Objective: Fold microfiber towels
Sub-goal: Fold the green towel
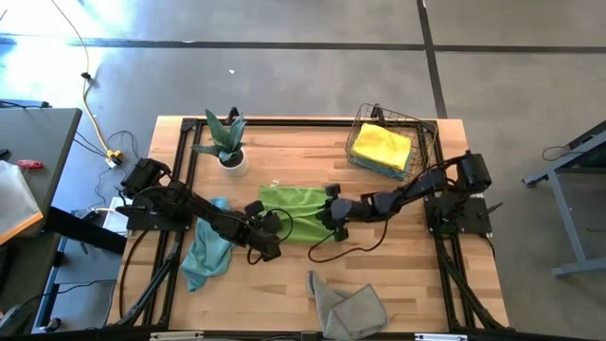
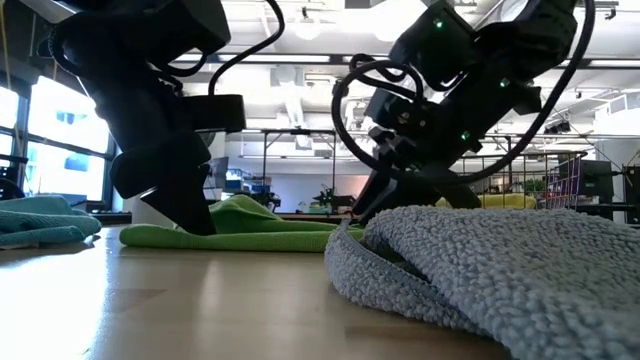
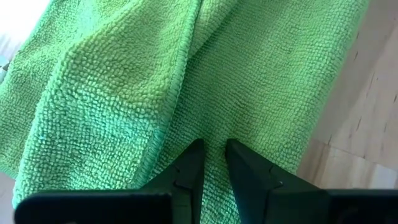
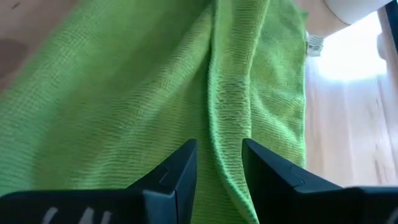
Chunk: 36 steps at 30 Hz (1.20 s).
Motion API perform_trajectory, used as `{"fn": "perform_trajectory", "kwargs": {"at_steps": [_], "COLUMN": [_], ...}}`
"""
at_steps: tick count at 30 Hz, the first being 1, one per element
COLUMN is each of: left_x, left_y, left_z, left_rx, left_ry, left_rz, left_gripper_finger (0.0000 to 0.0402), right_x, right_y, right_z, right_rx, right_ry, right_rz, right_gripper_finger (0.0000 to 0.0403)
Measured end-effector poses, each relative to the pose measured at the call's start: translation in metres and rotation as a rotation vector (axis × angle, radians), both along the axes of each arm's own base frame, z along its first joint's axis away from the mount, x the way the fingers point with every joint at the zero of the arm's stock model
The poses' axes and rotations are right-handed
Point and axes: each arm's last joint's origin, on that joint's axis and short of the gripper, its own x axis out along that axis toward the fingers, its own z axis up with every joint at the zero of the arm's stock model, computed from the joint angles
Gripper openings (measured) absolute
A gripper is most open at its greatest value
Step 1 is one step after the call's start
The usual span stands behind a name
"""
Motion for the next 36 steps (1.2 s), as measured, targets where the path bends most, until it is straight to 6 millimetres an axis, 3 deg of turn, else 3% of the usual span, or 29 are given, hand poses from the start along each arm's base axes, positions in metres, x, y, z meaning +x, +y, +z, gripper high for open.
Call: {"fn": "perform_trajectory", "kwargs": {"at_steps": [9, 19, 23, 30, 36], "left_x": [0.000, 0.000, 0.000, 0.000, 0.000], "left_y": [0.000, 0.000, 0.000, 0.000, 0.000], "left_z": [0.000, 0.000, 0.000, 0.000, 0.000], "left_rx": [0.003, 0.009, 0.010, 0.010, 0.005], "left_ry": [-0.001, -0.001, -0.002, -0.002, 0.000], "left_rz": [0.001, -0.003, -0.005, -0.005, -0.006], "left_gripper_finger": [0.0061, 0.0060, 0.0060, 0.0060, 0.0060], "right_x": [0.000, 0.002, 0.002, 0.001, 0.001], "right_y": [-0.005, -0.012, -0.013, -0.013, -0.013], "right_z": [0.000, -0.015, -0.015, -0.016, -0.015], "right_rx": [0.022, -0.019, -0.034, -0.038, -0.016], "right_ry": [0.001, 0.040, 0.038, 0.055, 0.048], "right_rz": [-0.003, -0.061, -0.078, -0.079, -0.095], "right_gripper_finger": [0.0122, 0.0119, 0.0093, 0.0010, 0.0006]}}
